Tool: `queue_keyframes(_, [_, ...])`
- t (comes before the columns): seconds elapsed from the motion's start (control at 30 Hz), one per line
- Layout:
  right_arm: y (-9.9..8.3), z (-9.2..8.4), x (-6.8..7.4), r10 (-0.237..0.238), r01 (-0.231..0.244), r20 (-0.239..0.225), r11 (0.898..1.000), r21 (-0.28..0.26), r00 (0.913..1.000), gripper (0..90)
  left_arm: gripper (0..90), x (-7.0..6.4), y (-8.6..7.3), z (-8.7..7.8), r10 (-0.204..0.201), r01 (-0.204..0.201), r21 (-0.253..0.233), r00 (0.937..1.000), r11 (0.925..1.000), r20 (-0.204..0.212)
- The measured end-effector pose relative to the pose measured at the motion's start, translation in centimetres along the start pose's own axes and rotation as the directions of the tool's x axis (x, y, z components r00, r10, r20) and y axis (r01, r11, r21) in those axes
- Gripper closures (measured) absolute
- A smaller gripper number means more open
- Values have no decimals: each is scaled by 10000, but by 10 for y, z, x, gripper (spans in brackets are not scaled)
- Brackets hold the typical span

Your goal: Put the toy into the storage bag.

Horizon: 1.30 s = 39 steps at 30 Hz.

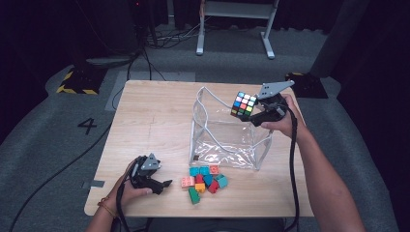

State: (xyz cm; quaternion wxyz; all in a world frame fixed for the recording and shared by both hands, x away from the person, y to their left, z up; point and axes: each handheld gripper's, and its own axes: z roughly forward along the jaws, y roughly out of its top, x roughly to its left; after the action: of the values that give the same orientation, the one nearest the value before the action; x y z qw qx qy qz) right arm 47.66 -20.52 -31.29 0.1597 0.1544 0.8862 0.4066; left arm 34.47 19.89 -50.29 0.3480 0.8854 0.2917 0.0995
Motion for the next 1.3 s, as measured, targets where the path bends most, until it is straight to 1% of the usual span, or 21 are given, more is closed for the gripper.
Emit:
queue_keyframes(0.1, [3, 0, 3, -258, 259, -41, 9995, 171, 9997, 339, 115, 0, 0, 0, -10, 10, 1, 10000, 10000, 13])
queue_keyframes(0.33, [-2, -3, 16, -571, 560, -527, 9982, -233, 9970, 339, 116, 0, 0, 0, -12, 12, 2, 10000, 10000, 16])
queue_keyframes(0.37, [-2, 0, 22, -763, 765, -522, 9971, 20, 9957, 339, 116, 0, 0, 0, -12, 12, 1, 10000, 10000, 14])
queue_keyframes(0.5, [-3, 5, 27, -751, 780, -629, 9959, 450, 9952, 339, 116, 0, 0, 0, -11, 11, -1, 10000, 10000, 15])
queue_keyframes(0.53, [-3, 7, 28, -887, 948, -694, 9914, 904, 9936, 339, 116, 0, 0, 0, -12, 12, -1, 10000, 10000, 15])
queue_keyframes(0.6, [-3, 7, 28, -905, 975, -675, 9892, 1091, 9936, 339, 116, 0, 0, 0, -10, 10, 0, 10000, 10000, 14])
queue_keyframes(0.67, [-1, 9, 26, -869, 986, -786, 9822, 1600, 9931, 339, 116, 0, 0, 0, -7, 7, 10, 10000, 10000, 6])
queue_keyframes(0.7, [0, 11, 25, -754, 899, -785, 9755, 2008, 9941, 339, 116, 0, 0, 0, -7, 7, -1, 10000, 10000, 15])
queue_keyframes(0.73, [1, 13, 23, -966, 1118, -755, 9659, 2337, 9925, 339, 116, 0, 0, 0, -9, 9, 3, 10000, 10000, 17])
queue_keyframes(0.77, [2, 17, 22, -1147, 1325, -782, 9486, 2874, 9903, 339, 116, 0, 0, 0, -10, 10, 1, 10000, 10000, 15])
queue_keyframes(0.8, [3, 19, 21, -1122, 1348, -893, 9401, 3130, 9897, 339, 116, 0, 0, 0, -10, 10, 1, 10000, 10000, 15])
queue_keyframes(0.83, [3, 19, 21, -1122, 1348, -893, 9401, 3130, 9897, 339, 116, 0, 0, 0, -9, 9, 2, 10000, 10000, 15])
queue_keyframes(0.9, [3, 24, 18, -1308, 1662, -1208, 9182, 3596, 9840, 339, 116, 0, 0, 0, -9, 9, 2, 10000, 10000, 15])
queue_keyframes(1.0, [4, 30, 15, -922, 1506, -1525, 8876, 4354, 9840, 339, 116, 0, 0, 0, -11, 11, -8, 10000, 10000, 17])
queue_keyframes(1.07, [5, 33, 13, -809, 1463, -1532, 8621, 4851, 9849, 339, 116, 0, 0, 0, -8, 8, 3, 10000, 10000, 15])
queue_keyframes(1.1, [5, 34, 12, -686, 1378, -1505, 8442, 5180, 9862, 339, 116, 0, 0, 0, -8, 8, 3, 10000, 10000, 15])
queue_keyframes(1.13, [6, 36, 10, -840, 1553, -1577, 8380, 5230, 9839, 338, 116, 0, 0, 0, -10, 10, 1, 10000, 10000, 15])
queue_keyframes(1.17, [6, 36, 11, -549, 1342, -1542, 8106, 5700, 9865, 338, 116, 0, 0, 0, -7, 7, 3, 10000, 10000, 16])
queue_keyframes(1.2, [6, 36, 11, -549, 1342, -1542, 8106, 5700, 9865, 338, 116, 0, 0, 0, -7, 7, 3, 10000, 10000, 16])
queue_keyframes(1.27, [4, 37, 10, -369, 1262, -1589, 7893, 6008, 9866, 338, 116, 0, 0, 0, -9, 9, 0, 10000, 10000, 18])
queue_keyframes(1.3, [4, 37, 10, -369, 1262, -1589, 7893, 6008, 9866, 338, 116, 0, 0, 0, -4, 4, 7, 10000, 10000, 5])
